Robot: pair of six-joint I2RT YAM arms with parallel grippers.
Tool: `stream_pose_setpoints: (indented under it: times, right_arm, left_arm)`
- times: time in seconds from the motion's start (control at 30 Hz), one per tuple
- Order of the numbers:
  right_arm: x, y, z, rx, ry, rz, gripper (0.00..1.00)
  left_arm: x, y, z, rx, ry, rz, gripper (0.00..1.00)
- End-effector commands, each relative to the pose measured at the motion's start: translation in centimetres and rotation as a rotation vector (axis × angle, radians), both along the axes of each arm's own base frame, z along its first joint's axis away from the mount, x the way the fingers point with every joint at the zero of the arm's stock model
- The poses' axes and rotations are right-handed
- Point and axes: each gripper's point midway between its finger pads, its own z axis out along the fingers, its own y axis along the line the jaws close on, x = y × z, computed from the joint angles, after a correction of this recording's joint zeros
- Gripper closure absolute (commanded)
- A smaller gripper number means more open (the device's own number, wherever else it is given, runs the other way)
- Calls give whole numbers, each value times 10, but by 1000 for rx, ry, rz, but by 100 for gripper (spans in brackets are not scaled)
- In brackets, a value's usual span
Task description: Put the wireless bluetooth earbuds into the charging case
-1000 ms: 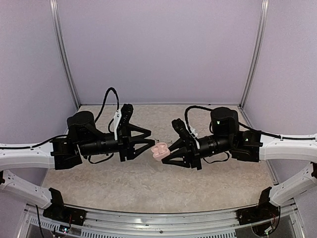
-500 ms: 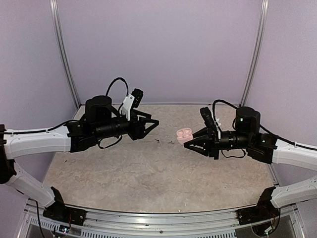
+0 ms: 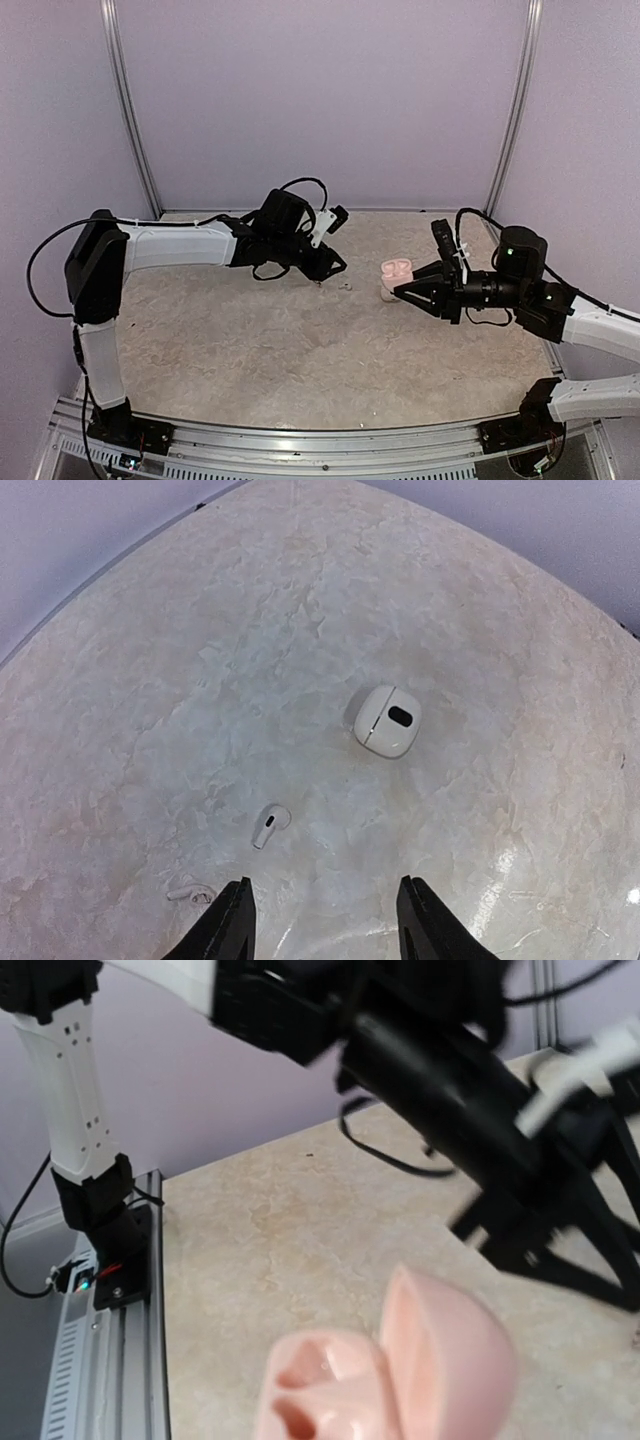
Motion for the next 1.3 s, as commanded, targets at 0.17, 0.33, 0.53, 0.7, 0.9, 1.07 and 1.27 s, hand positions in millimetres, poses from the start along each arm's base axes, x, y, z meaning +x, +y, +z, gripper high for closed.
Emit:
stream_pose_setpoints:
  times: [0.17, 0.33, 0.53, 0.7, 0.9, 1.07, 1.27]
  right_arm:
    - [1, -7, 0, 29, 4, -16, 98]
    - [1, -7, -5, 24, 13, -14, 98]
    - [3, -8, -7, 21, 18, -17, 98]
    - [3, -8, -9, 18, 26, -15, 98]
    - [5, -7, -10, 18, 29, -11, 98]
    - [5, -6, -10, 17, 32, -5, 98]
    - [6, -6, -11, 12, 34, -9, 98]
  left_arm:
    - [27, -11, -65, 199, 42, -44, 50]
    - [35, -16, -90, 243, 59, -59, 49]
    - [44, -22, -113, 275, 76, -75, 48]
    - [51, -21, -124, 296, 80, -74, 48]
    - [56, -23, -133, 299, 86, -79, 51]
    - [59, -28, -136, 300, 87, -88, 52]
    - [59, -30, -149, 322, 104, -100, 60]
